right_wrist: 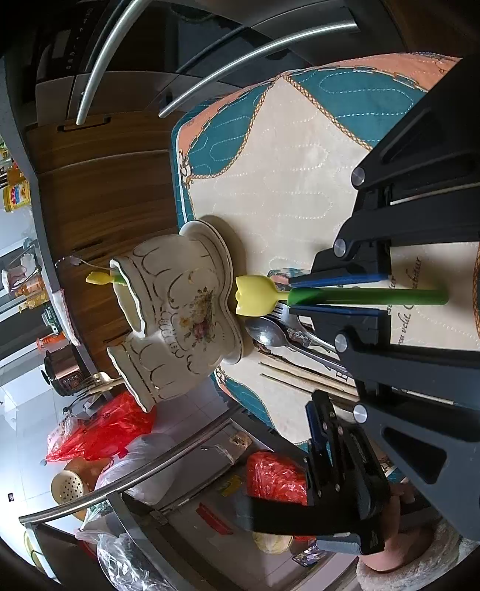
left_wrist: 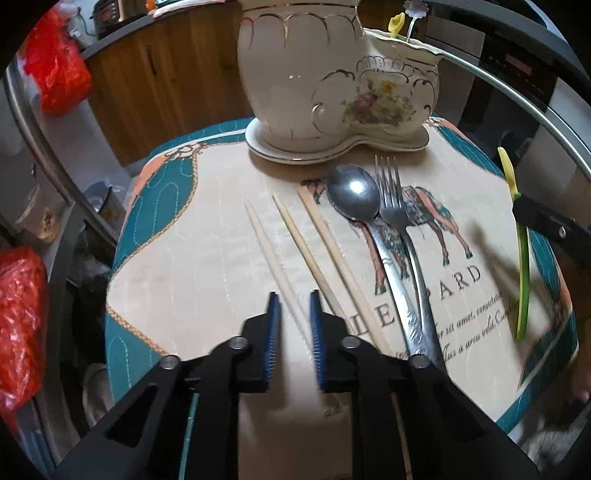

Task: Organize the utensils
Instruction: 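Lower the left tool over the wooden chopsticks and grasp one, then lift the chopstick and tulip spoon up toward the ceramic holder with both tools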

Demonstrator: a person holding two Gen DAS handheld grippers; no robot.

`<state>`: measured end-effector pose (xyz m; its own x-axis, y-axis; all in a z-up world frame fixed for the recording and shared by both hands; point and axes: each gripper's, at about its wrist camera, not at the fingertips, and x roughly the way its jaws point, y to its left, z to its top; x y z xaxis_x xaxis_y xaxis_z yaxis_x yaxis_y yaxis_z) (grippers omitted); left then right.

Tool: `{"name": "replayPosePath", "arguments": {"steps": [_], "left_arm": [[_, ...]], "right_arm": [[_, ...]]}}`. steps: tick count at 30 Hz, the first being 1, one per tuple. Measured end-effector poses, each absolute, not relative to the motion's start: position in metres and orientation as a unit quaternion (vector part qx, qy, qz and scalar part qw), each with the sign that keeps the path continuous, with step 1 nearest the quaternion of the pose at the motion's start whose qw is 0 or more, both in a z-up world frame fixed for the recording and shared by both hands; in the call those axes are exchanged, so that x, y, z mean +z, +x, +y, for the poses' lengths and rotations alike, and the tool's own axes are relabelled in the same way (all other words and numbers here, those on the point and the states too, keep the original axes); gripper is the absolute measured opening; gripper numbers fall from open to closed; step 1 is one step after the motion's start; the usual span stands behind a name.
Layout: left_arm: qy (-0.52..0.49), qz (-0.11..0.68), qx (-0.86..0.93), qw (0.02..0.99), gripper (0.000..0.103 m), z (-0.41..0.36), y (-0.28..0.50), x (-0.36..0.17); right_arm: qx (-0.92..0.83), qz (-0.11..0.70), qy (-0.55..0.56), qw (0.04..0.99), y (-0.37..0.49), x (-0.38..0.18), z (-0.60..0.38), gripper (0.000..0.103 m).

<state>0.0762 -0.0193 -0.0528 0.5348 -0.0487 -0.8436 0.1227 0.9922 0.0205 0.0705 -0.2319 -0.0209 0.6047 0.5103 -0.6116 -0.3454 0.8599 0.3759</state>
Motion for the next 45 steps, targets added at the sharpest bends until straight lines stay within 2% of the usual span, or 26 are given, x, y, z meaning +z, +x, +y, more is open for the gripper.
{"name": "replayPosePath", "arguments": {"steps": [8, 13, 22, 29, 39, 45], "left_arm": [[0.008, 0.461, -0.068, 0.885, 0.006, -0.008, 0.073, -0.054], [-0.022, 0.427, -0.081, 0.9, 0.006, 0.005, 0.06, -0.033], [-0.072, 0.255, -0.111, 0.958, 0.006, 0.031, 0.052, 0.069], [-0.106, 0.148, -0.16, 0.97, 0.006, 0.016, 0.116, 0.123], [-0.103, 0.04, -0.133, 0.985, 0.006, -0.011, 0.173, 0.114], [-0.071, 0.029, -0.122, 0.989, 0.007, -0.023, 0.18, 0.091]], "right_arm": [[0.247, 0.363, 0.117, 0.891, 0.07, -0.015, -0.231, 0.009], [0.248, 0.341, 0.119, 0.899, 0.075, 0.003, -0.236, 0.009], [0.251, 0.251, 0.119, 0.927, 0.109, 0.071, -0.236, 0.009], [0.231, 0.195, 0.141, 0.943, 0.164, 0.107, -0.23, 0.009], [0.203, 0.147, 0.105, 0.962, 0.206, 0.098, -0.202, 0.009], [0.197, 0.13, 0.067, 0.969, 0.206, 0.073, -0.193, 0.009]]}}
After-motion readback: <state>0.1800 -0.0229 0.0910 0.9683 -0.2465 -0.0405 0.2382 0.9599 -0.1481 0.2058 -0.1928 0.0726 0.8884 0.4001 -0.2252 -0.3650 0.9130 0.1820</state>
